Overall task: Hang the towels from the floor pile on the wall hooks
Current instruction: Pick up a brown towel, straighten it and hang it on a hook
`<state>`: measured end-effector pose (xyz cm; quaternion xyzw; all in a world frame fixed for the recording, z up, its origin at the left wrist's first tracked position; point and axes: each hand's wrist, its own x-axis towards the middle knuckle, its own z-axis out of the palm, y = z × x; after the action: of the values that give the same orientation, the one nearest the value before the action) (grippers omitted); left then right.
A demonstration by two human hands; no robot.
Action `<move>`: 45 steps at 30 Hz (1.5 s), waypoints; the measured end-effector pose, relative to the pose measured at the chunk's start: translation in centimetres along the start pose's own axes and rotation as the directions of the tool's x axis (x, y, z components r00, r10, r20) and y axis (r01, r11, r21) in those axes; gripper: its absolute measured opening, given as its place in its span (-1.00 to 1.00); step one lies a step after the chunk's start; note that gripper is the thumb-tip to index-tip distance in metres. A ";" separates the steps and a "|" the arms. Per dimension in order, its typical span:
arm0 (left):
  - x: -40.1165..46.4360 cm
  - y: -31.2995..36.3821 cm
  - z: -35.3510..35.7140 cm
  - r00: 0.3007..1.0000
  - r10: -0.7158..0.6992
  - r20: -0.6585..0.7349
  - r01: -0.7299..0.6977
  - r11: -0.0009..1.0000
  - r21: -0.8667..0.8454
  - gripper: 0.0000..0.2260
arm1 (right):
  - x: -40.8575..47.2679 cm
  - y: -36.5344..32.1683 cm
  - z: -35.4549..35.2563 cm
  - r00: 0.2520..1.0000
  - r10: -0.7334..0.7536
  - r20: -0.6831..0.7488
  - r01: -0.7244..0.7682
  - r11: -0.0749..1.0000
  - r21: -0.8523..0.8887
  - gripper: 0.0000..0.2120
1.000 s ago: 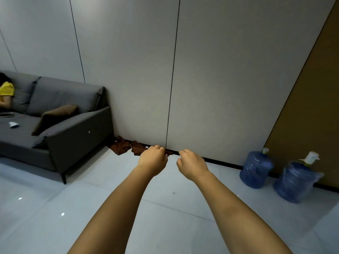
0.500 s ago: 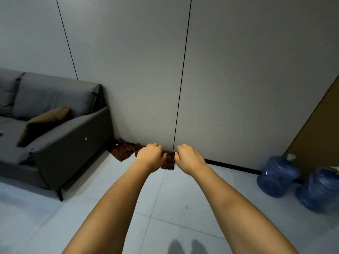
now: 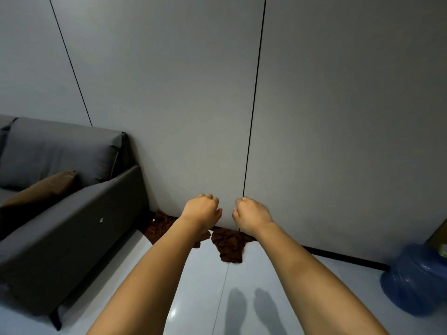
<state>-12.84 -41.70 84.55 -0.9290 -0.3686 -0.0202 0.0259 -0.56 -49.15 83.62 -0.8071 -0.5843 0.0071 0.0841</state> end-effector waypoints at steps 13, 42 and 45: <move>18.8 -7.7 8.6 0.997 0.027 0.075 -0.024 0.999 -0.045 -0.68 | 19.3 3.1 8.0 0.996 0.003 0.087 -0.003 1.000 -0.004 -0.75; 43.2 -15.3 62.4 0.970 0.240 0.038 -0.228 0.953 -0.201 -0.80 | 43.0 19.7 59.6 0.996 -0.082 -0.041 0.077 0.992 -0.099 -0.42; 42.3 -14.6 71.6 0.964 0.214 0.156 -0.187 0.967 -0.172 -0.69 | 41.3 21.5 69.3 1.000 0.009 -0.017 -0.009 1.000 -0.009 -0.43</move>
<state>9.28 2.38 16.00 -0.9590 -0.2705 0.0345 -0.0770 25.18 -7.85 15.76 -0.8101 -0.5801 -0.0023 0.0853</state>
